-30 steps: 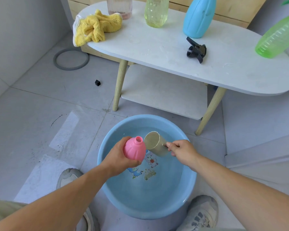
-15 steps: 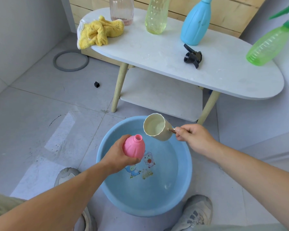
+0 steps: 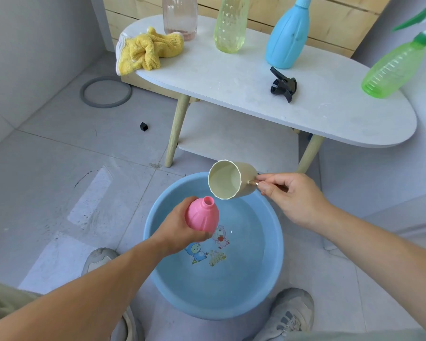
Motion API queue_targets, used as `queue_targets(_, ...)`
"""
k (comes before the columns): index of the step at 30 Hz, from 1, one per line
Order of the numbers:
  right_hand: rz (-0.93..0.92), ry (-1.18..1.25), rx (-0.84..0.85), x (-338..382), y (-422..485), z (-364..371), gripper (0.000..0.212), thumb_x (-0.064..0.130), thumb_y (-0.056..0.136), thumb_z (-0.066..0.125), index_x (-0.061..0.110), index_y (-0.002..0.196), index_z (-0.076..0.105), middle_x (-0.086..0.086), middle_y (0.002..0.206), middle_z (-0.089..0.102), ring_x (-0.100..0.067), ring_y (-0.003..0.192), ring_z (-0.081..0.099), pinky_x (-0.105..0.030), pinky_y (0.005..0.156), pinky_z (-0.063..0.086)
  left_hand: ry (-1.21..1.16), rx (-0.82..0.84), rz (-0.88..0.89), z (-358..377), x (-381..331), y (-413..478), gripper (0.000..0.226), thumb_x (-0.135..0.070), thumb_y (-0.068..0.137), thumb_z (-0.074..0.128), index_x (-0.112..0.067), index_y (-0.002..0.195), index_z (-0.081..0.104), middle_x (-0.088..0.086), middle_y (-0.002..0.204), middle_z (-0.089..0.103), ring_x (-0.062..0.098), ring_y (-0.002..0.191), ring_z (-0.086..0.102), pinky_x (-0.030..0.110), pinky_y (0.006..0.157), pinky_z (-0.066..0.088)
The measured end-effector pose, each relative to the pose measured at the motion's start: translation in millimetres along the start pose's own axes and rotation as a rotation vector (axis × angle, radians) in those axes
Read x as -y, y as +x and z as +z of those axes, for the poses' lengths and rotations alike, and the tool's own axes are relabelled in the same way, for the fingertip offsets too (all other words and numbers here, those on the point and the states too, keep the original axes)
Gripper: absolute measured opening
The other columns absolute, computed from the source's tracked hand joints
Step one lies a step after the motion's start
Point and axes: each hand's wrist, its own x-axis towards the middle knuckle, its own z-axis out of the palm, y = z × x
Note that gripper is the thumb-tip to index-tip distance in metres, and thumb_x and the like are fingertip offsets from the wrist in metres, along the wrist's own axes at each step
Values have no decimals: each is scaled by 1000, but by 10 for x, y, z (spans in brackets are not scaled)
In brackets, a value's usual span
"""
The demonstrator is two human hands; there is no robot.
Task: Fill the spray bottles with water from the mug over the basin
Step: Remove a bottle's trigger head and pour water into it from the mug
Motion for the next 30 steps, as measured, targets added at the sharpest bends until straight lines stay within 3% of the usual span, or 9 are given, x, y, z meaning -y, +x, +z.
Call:
queue_targets(4,-36,-7,10,-13,-7,24,12,22,93,65,21,93,77,12,120,66,29,97,52,6,81,35,2,-2,1,2,2,3,83,-21,61,94,-39,129,50,-7,118,60,21,103,64,32,69,64)
queue_targets(14,-100,-52,-7,24,-12,71,17,23,92,66,36,82,72,12,121,67,16,107,56,2,85,38,2,-3,3,9,-11,13,81,-18,63,93,-39,127,50,-8,117,59,19,101,64,28,66,62)
queue_targets(21,-122,-94,-16,-3,4,62,11,26,92,66,25,92,77,14,123,66,6,114,58,-12,98,43,-17,-8,-7,3,31,24,84,-18,62,94,-37,130,49,-5,119,59,21,103,64,33,68,64)
queue_targets(26,-144,-117,-22,-5,7,54,11,24,92,67,21,93,77,12,122,66,8,114,56,1,91,36,-7,-9,-8,8,40,40,84,-20,62,94,-39,130,49,-6,119,59,20,103,64,34,70,64)
queue_targets(30,-162,-147,-26,-3,11,48,12,25,91,67,21,93,78,13,122,66,9,115,55,1,92,34,4,-13,-6,6,45,45,84,-21,61,94,-39,129,49,-7,119,60,19,103,64,31,69,64)
